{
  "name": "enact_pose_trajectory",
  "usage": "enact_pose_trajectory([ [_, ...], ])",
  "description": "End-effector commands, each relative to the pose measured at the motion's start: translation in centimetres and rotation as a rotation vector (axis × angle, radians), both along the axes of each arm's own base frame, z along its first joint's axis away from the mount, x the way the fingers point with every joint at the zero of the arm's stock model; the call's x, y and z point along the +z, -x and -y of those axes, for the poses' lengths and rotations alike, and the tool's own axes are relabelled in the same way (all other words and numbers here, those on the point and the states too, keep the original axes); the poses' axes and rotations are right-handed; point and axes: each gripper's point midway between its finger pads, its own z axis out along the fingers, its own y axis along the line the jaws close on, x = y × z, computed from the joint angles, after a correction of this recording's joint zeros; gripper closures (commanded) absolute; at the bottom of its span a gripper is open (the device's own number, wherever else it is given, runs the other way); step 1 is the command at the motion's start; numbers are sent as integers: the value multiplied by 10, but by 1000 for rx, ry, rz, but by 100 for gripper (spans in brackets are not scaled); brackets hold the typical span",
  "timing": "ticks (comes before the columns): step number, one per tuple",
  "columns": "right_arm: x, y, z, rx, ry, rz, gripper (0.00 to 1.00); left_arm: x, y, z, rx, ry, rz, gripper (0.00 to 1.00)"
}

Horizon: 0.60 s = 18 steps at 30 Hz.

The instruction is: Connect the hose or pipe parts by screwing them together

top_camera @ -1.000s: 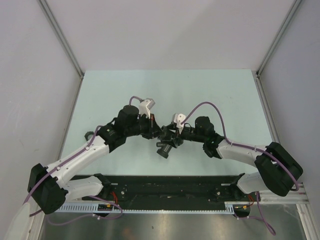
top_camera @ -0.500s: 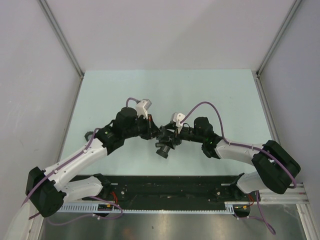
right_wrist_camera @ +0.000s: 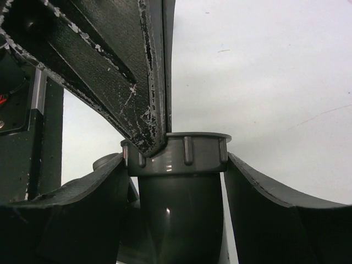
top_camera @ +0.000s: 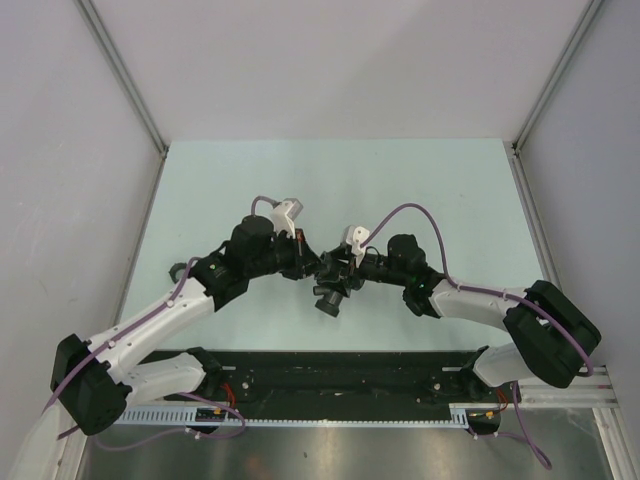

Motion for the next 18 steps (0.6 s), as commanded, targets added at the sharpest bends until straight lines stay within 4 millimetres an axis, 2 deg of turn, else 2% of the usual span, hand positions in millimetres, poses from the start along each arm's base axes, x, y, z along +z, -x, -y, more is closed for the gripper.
enact_pose_trajectory([
  [1,19,-1,-9,36,-31,72,58,24,1,7,-13,72,46,100],
  [2,19,-1,-8,38,-28,81,65,26,0,7,-13,73,52,98],
  [3,16,-1,-7,40,-11,88,67,27,0,7,-9,73,57,90],
  [4,20,0,-5,46,-13,108,67,29,-1,7,-7,76,62,77],
  [5,22,2,-4,62,-11,121,68,30,-2,6,-2,72,70,53],
  [6,21,0,1,61,2,122,68,35,-3,5,-2,79,83,43],
  [8,32,7,9,102,-4,157,68,42,-4,3,5,87,98,29],
  [9,37,5,15,104,-8,167,68,51,-4,1,8,101,112,27],
  [10,54,10,21,112,-30,208,68,56,-5,0,14,110,117,25],
  [12,61,16,27,126,-27,228,69,73,-7,-8,30,134,135,7],
  [15,79,23,38,134,-41,276,70,94,-11,-22,62,159,162,2],
  [18,95,36,46,174,-81,291,70,101,-16,-37,106,173,159,2],
])
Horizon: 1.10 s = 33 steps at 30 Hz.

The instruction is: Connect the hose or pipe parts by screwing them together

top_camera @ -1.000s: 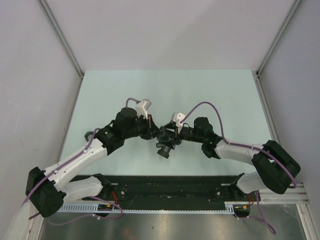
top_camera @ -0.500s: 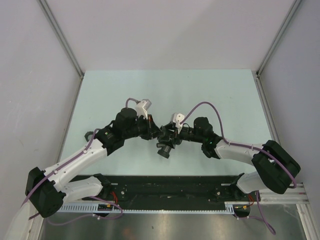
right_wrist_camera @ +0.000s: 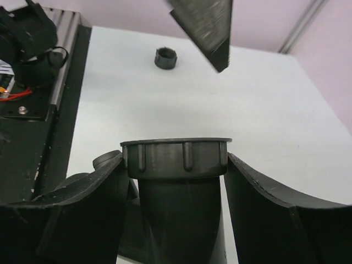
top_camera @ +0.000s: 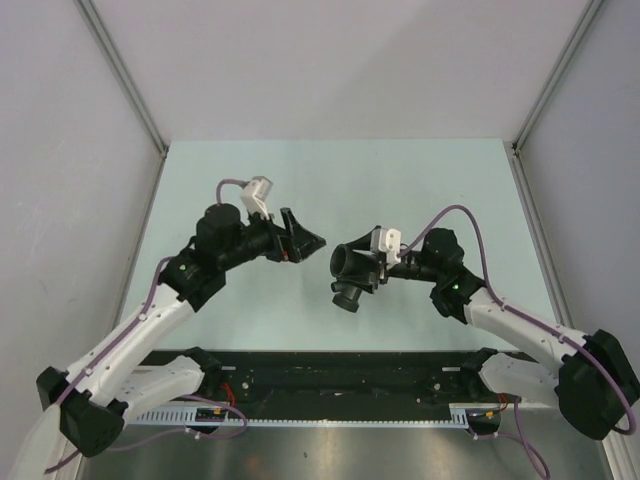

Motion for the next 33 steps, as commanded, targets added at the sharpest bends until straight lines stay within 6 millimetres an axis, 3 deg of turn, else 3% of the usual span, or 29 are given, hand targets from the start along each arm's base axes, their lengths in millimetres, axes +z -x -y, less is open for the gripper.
enact_pose_trajectory([
  [1,31,23,4,102,-52,71,70,39,-2,-19,39,73,47,5],
  [5,50,34,3,96,-110,96,72,25,4,-19,19,72,13,12],
  [10,55,38,0,102,-129,111,71,6,4,-19,14,44,-19,15],
  [12,49,31,-1,68,-113,105,71,3,1,-22,32,35,-24,12],
  [15,37,22,-2,9,-78,81,71,-10,-17,-44,163,-3,-66,0],
  [18,28,15,-3,-62,-50,58,72,-41,-40,-92,379,-104,-152,0],
  [21,22,14,-4,-99,-29,47,71,-78,-62,-175,693,-208,-269,0],
  [23,19,17,-6,-96,-16,40,71,-100,-62,-212,809,-250,-342,0],
  [24,17,22,-9,-78,-11,36,69,-108,-63,-248,927,-251,-379,0],
  [27,15,31,-13,-48,-3,47,69,-130,-50,-315,1187,-288,-459,0],
  [30,20,40,-15,-16,-19,67,69,-147,-41,-353,1323,-377,-526,0],
  [33,28,47,-14,5,-48,83,69,-160,-38,-368,1358,-396,-591,0],
])
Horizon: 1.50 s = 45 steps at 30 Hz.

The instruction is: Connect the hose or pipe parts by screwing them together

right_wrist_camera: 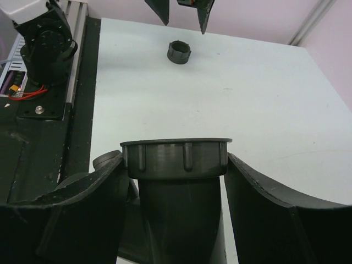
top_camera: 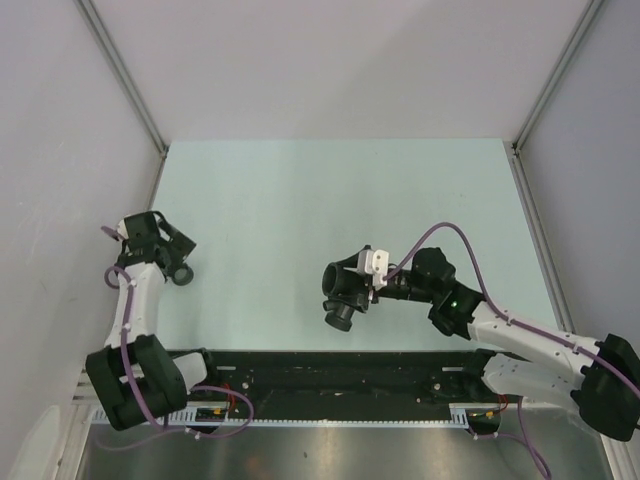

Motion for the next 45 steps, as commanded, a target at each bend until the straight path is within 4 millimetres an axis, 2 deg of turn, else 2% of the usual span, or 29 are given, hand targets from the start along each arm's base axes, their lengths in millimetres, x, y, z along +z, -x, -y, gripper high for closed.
enact_pose_trajectory([
  [1,28,9,2,23,-82,73,69,-12,9,-32,109,-50,-91,0],
  [5,38,27,3,87,-126,66,68,-13,9,-36,166,-25,-75,0],
  [8,38,28,5,79,-130,75,69,-15,4,-40,159,-31,-91,0],
  [12,41,29,7,78,-137,79,69,-29,-12,-45,111,-22,-166,1],
  [18,39,34,6,97,-129,77,69,-46,-18,-54,95,-42,-244,3],
  [22,39,34,6,92,-127,88,69,-59,-29,-45,22,16,-264,10],
  [26,38,37,5,105,-126,87,69,-71,-29,-33,-36,63,-284,14],
  [30,37,37,3,103,-121,88,69,-77,-34,-9,-140,115,-276,21],
  [34,31,35,1,101,-104,80,69,-81,-39,26,-265,147,-276,23],
  [37,26,34,-1,101,-90,73,69,-84,-45,55,-378,147,-286,29],
  [38,25,35,-2,104,-89,74,69,-87,-46,70,-432,150,-298,34],
  [40,24,36,-3,106,-87,73,69,-88,-49,85,-487,154,-299,39],
  [42,24,36,-4,106,-85,75,69,-89,-49,104,-545,145,-309,39],
  [45,21,35,-4,101,-78,74,69,-83,-49,105,-547,82,-307,28],
])
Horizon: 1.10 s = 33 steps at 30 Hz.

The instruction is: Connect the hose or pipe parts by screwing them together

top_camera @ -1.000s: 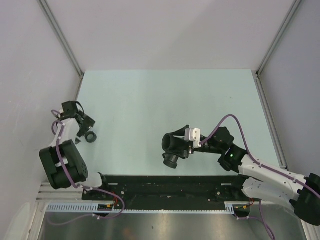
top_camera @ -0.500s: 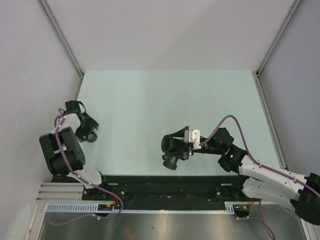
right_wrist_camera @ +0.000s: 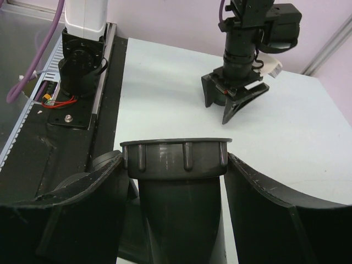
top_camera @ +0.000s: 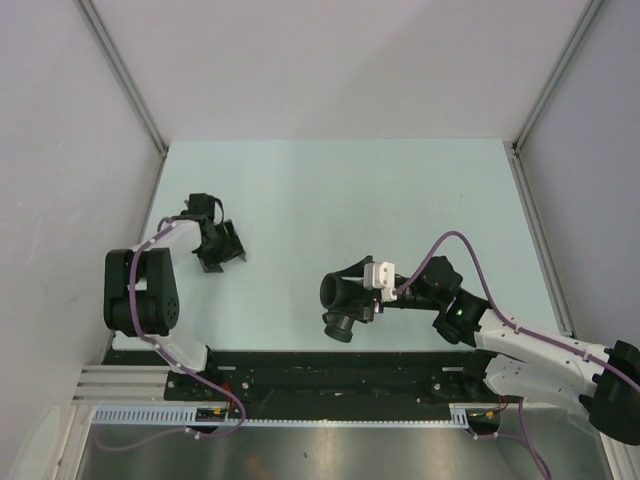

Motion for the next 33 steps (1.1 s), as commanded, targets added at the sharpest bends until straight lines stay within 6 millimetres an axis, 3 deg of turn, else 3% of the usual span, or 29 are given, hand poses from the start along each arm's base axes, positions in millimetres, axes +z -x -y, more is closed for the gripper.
enact_pose_trajectory([
  [1,7,-1,-2,-6,-24,36,69,21,-11,3,-37,-54,68,26],
  [5,5,-1,-4,-3,-19,36,69,37,-9,-28,-15,-228,75,22],
  [14,5,2,-6,4,-19,41,69,81,-38,-56,-95,-399,133,17],
  [18,4,1,-5,0,-16,44,69,70,-47,-59,-138,-415,92,19],
  [25,4,1,-5,-6,-13,47,69,42,-45,-58,-150,-371,15,23],
  [33,4,2,-6,-2,-12,47,69,33,-42,-59,-139,-325,-2,25],
])
